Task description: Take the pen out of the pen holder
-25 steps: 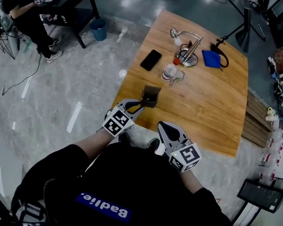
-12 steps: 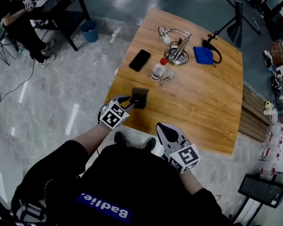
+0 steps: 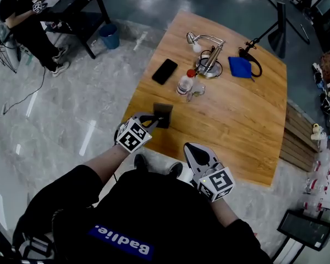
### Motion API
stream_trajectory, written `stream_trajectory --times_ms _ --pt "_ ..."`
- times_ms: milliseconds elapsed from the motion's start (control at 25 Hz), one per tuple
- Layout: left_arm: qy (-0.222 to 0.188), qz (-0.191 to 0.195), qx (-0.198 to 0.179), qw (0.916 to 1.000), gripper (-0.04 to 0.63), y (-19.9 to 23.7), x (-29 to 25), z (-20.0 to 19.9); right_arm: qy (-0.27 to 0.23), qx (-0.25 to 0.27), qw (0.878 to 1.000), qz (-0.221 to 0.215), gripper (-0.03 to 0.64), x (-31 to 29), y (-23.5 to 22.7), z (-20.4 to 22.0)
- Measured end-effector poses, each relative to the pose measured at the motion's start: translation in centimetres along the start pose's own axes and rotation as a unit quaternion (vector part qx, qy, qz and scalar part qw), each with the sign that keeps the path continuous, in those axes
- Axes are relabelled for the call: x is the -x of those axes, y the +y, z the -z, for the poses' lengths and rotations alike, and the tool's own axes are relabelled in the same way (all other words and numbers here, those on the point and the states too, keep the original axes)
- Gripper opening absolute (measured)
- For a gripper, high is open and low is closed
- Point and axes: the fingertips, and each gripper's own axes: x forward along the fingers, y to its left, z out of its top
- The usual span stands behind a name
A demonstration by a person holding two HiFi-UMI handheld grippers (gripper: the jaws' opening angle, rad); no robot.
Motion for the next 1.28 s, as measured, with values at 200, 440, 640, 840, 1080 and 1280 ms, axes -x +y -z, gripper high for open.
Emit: stream_trajectory --times_ms 200,440,640,840,1080,1280 --pt "-0.018 -0.01 -0.01 0.9997 0.052 -1.1 2.6 -2.1 -0.004 0.007 1.0 -0.021 0.0 -0.4 0.0 -0.1" --pt "-0.055 -0.018 0.001 0.9983 0.051 -2.7 7.1 -5.4 -0.009 0.02 0.999 -0.048 0.0 -1.8 0.4 -0.8" --pt "-0.093 -0.015 0.01 0.9955 0.051 -4.9 10.1 -8.2 -0.009 0.028 0.997 -0.075 0.0 -2.7 1.3 -1.2" --pt "-0.12 -0.003 0.021 0.9925 0.051 -6.8 11.8 -9.7 -0.013 0.04 0.994 -0.099 0.0 -3.4 2.4 -1.6" --pt "-0.133 0.001 0.041 0.9903 0.051 -7.9 12.4 -9.8 -0.003 0.053 0.991 -0.121 0.0 -3.7 3.6 -1.4" --pt "-0.133 -0.002 0.048 0.99 0.051 -7.9 12.4 -9.6 0.0 0.053 0.991 -0.127 0.0 -3.7 3.7 -1.2"
